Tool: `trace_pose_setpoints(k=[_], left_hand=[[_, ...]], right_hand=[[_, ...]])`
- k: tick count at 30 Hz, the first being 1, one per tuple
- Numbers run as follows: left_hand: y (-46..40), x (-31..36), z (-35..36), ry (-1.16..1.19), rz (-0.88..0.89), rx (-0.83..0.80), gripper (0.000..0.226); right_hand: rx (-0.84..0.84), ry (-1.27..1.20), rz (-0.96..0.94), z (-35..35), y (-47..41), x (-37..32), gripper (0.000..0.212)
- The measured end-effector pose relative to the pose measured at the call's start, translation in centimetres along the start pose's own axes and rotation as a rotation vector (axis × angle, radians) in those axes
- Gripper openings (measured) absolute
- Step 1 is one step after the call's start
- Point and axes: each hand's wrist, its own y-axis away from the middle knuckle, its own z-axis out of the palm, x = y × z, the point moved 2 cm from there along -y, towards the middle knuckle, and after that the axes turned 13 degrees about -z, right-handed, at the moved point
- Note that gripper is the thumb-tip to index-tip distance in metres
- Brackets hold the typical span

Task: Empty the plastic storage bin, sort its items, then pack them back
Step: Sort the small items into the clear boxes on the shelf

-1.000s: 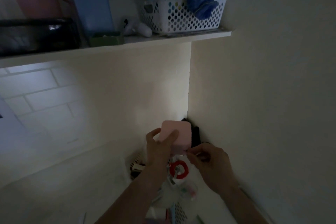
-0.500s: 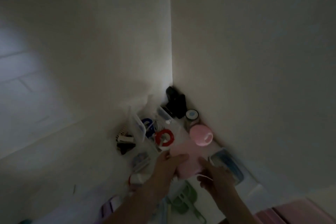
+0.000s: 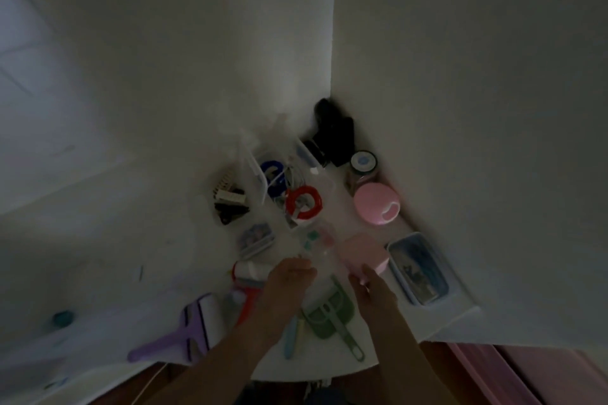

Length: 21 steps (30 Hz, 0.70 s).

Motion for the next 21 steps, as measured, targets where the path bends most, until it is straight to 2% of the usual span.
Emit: trace_pose_setpoints(k=[2,4,5,7,8,11,13,16,19,21], left_hand=[[0.3,0.1,-0.9,-0.011,0.007,0.03,0.012],[0.5,0.4,-2.4,-0.017,-0.013,0.031,0.025],[0.4,0.4,-3.2,-0.009,-0.023,0.032,0.023],[0.7,0.8,-5.8,0.005,0.003,0.069,0.013],[1.1,1.3,-7.4,0.005,0.043,0.096,0.01],[2.9,2.3,-13.6,-0.135,0.19,0.211,0.002],[4.4,2.4,-18.4,-0.212,0.278,0.32,0.006],[5.8,1.1,-26.2,-0.328,0.32,0.533,0.004],[6.0,-2.2,-34.5,-0.675,0.363,0.778,0.012],[5.7,-4.6,-39.8,-0.945,0.346,0.89,0.02]], right_hand=[[-0.026,0.07,0.043,0.0,-1.6,1.0,0.012],[0.003,0.055,0.029,1.1,-0.9,0.1,0.032],[0.054,0.128,-0.034,1.5,0.3,-0.5,0.034],[0.139,0.051,0.0,2.3,2.3,-1.0,0.015],[0.131,0.105,-0.039,3.2,3.6,-1.4,0.009],[-0.054,0.255,-0.259,8.5,9.1,-2.0,0.021],[-0.232,0.388,-0.407,13.1,12.7,-1.2,0.012],[-0.555,0.686,-0.681,20.0,18.2,1.2,0.01],[-0.824,0.881,-0.915,26.4,22.0,5.3,0.013],[-0.905,0.989,-1.072,30.0,22.6,8.7,0.015]])
